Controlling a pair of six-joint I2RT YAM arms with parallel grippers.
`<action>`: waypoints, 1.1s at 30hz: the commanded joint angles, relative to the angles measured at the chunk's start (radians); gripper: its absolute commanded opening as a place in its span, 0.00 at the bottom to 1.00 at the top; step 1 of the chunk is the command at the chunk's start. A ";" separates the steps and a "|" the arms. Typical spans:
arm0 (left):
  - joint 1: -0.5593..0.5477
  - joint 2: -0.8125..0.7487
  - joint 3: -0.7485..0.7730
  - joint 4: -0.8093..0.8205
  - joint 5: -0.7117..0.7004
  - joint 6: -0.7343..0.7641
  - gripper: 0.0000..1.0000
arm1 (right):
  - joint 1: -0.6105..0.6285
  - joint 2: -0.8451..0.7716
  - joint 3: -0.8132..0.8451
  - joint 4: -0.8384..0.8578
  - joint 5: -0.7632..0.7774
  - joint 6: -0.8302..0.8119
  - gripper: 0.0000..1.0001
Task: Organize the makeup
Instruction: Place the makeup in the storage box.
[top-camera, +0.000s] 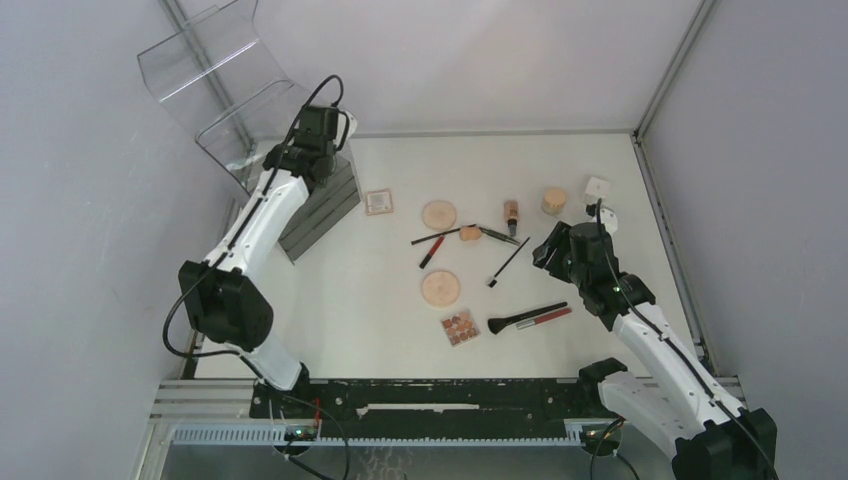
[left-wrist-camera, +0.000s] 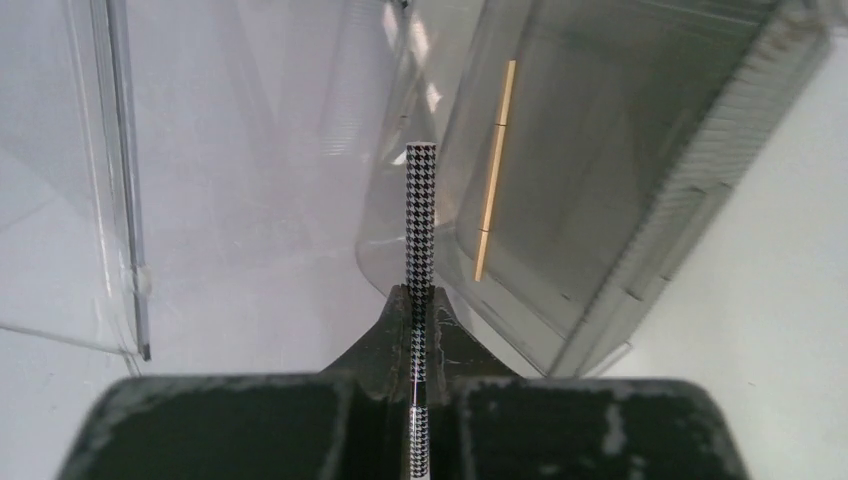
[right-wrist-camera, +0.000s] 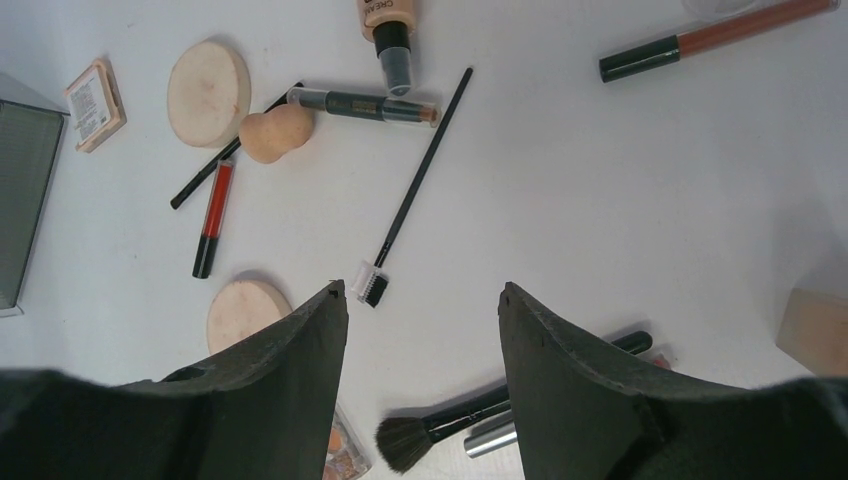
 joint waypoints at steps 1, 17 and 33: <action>0.058 0.068 0.078 0.069 -0.047 0.082 0.07 | -0.008 -0.027 0.002 0.026 0.007 -0.005 0.65; -0.048 -0.047 0.108 0.005 -0.111 -0.215 0.45 | -0.013 -0.033 0.002 0.020 0.003 0.006 0.65; -0.337 0.051 -0.093 0.132 0.356 -0.854 0.64 | -0.020 -0.065 0.003 0.012 0.027 -0.011 0.65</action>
